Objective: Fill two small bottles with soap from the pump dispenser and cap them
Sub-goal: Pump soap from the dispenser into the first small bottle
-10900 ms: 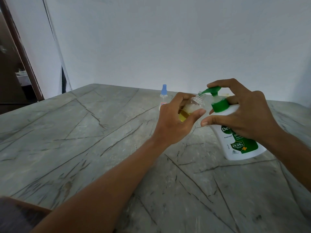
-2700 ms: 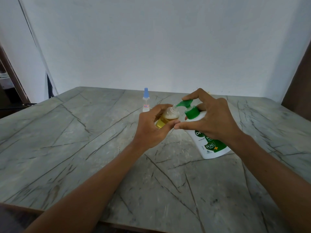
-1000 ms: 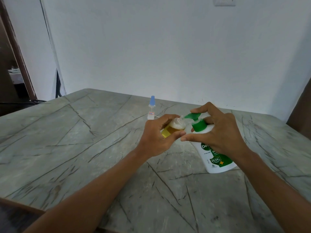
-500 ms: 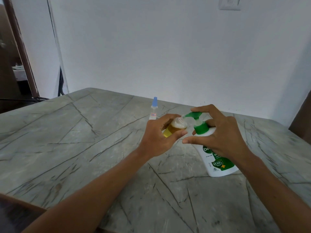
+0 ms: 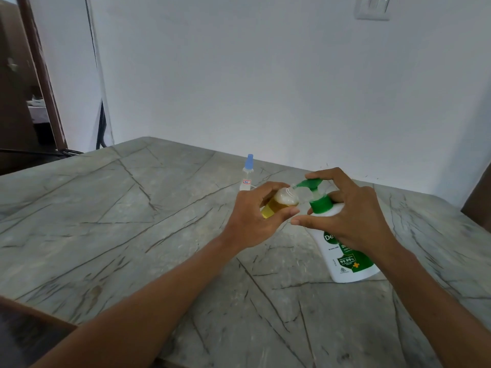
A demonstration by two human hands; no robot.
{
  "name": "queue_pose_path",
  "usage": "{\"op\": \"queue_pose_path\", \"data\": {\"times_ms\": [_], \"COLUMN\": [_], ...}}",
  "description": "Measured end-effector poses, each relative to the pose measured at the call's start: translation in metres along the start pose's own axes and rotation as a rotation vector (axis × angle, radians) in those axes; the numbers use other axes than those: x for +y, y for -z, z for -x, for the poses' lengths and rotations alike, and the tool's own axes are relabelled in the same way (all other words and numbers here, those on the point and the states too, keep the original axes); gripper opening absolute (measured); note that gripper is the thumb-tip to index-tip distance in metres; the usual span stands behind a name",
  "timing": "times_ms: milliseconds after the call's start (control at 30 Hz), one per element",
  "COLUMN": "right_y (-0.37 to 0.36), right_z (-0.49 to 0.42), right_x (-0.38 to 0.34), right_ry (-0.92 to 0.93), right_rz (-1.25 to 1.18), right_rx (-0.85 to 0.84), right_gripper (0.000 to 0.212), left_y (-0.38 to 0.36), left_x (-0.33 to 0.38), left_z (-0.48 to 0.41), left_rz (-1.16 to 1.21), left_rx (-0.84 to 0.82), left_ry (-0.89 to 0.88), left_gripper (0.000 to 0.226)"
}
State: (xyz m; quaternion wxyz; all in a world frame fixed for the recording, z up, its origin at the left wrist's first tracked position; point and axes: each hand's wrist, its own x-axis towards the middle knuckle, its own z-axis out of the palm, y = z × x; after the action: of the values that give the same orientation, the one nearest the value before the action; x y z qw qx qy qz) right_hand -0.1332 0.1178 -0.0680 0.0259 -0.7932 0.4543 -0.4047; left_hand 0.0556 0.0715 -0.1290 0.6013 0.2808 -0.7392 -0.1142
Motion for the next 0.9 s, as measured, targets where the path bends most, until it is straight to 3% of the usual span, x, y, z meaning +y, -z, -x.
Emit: {"op": "queue_pose_path", "data": {"times_ms": [167, 433, 733, 900], "right_y": [0.0009, -0.0013, -0.0007, -0.0037], "right_z": [-0.0001, 0.0009, 0.0008, -0.0005], "right_x": [0.0018, 0.0039, 0.0001, 0.0047], "right_ry": [-0.020, -0.007, -0.003, -0.008], "right_rz": [-0.018, -0.007, 0.000, 0.040], "right_rx": [-0.014, -0.024, 0.005, -0.010], "right_gripper": [0.055, 0.072, 0.057, 0.075], "left_y": [0.0001, 0.0000, 0.0000, 0.0006], "left_x": [-0.0021, -0.0012, -0.0020, -0.0025], "left_z": [0.0023, 0.0008, 0.0017, 0.0012], "left_rz": [-0.009, 0.018, 0.007, 0.014], "left_rx": [-0.031, -0.007, -0.026, -0.003], "left_ry": [-0.025, 0.028, -0.007, 0.022], "left_gripper": [0.043, 0.042, 0.043, 0.041]}}
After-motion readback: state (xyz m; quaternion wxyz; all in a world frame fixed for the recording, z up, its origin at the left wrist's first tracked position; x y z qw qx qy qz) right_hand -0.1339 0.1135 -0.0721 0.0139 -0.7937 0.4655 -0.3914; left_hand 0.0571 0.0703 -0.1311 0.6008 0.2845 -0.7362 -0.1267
